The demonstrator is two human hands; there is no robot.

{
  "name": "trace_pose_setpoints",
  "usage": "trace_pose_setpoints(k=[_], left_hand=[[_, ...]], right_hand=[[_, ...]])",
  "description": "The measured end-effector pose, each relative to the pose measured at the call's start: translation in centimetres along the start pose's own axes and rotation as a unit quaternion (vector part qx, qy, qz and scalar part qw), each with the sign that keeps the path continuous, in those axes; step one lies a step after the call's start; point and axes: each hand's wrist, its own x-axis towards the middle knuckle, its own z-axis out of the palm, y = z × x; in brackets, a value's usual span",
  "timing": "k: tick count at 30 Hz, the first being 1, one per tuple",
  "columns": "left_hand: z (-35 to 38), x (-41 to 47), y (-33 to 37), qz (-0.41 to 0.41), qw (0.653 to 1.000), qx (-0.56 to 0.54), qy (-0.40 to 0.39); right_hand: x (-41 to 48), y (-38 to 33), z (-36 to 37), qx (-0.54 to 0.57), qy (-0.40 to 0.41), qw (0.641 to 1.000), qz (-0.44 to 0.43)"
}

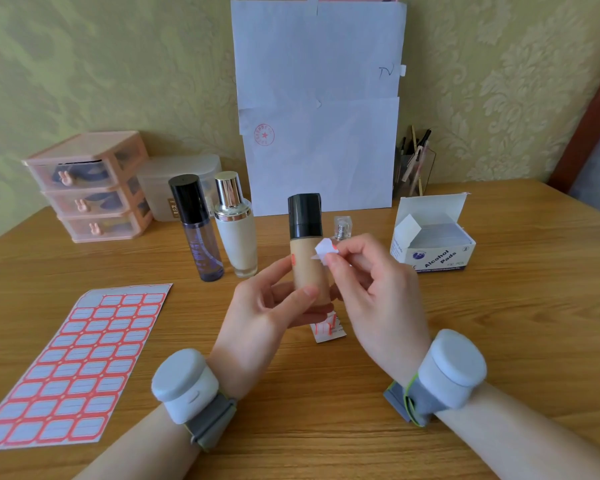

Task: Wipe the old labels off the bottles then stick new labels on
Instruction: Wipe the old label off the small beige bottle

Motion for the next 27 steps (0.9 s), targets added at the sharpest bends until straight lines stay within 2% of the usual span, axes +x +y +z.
trace_pose_setpoints(k=[5,10,13,17,20,27], left_hand=[[-0.4,0.3,-0.2,-0.007,0.999,-0.035,-0.005],[-0.5,0.5,-0.1,-0.002,0.998,-0.06,0.024],[-0.7,0.5,0.0,-0.006,0.997,-0.067,0.047],[-1.0,0.7,-0.1,-0.013,0.994,-0.075,0.073],[-0.9,0.7,-0.1,-0.019,0.994,-0.076,0.078],[-0.8,0.7,-0.1,-0.023,0.994,-0.072,0.078]], right_hand=[[0.8,0.0,-0.7,0.153,0.015,0.983,0.105],[1.6,1.1,-1.5,0.022,-0.006,0.997,0.076],[2.1,1.6,-2.0,-0.048,-0.077,0.994,0.058],[1.5,1.7,-1.8,-0.195,-0.239,0.95,0.047],[0.9,1.6,-1.2,-0.248,-0.328,0.91,0.049],[0.8,1.4,-1.2,-0.27,-0.361,0.891,0.048]])
